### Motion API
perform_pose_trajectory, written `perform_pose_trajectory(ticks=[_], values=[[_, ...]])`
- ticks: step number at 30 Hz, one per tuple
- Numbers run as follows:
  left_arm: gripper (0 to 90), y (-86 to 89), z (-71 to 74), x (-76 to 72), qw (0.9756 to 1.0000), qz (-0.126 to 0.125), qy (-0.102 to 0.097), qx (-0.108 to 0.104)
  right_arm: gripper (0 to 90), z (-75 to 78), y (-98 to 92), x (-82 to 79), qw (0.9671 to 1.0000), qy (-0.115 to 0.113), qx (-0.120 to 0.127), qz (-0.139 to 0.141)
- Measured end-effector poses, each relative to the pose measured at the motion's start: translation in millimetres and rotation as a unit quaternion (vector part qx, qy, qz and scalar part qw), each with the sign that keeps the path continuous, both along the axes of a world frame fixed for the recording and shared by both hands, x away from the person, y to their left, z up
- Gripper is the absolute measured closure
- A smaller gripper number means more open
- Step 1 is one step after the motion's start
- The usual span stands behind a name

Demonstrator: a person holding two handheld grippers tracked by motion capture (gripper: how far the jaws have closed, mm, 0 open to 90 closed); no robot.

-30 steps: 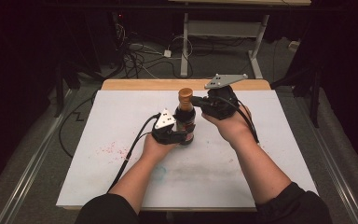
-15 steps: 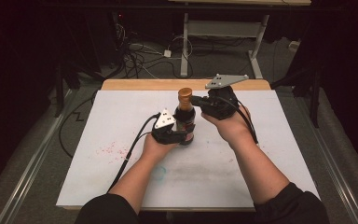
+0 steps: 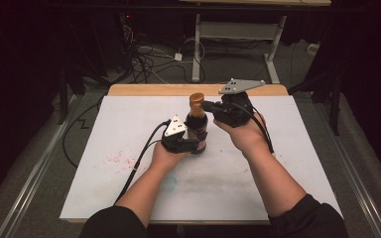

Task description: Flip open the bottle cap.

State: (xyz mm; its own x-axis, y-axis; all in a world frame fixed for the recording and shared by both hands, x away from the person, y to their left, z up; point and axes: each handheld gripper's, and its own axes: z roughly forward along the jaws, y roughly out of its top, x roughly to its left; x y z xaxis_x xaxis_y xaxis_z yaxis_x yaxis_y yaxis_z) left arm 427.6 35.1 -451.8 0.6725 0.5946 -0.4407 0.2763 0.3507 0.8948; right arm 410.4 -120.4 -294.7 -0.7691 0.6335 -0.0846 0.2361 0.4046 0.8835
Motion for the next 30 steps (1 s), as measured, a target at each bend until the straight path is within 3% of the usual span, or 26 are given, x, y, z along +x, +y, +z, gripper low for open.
perform_pose_trajectory(ticks=[30], values=[[29.0, -0.8, 0.9, 0.0, 1.0000, 0.004, 0.004, 0.003, 90.0, 7.8, 4.0, 3.4, 1.0000, -0.005, 0.007, 0.001]])
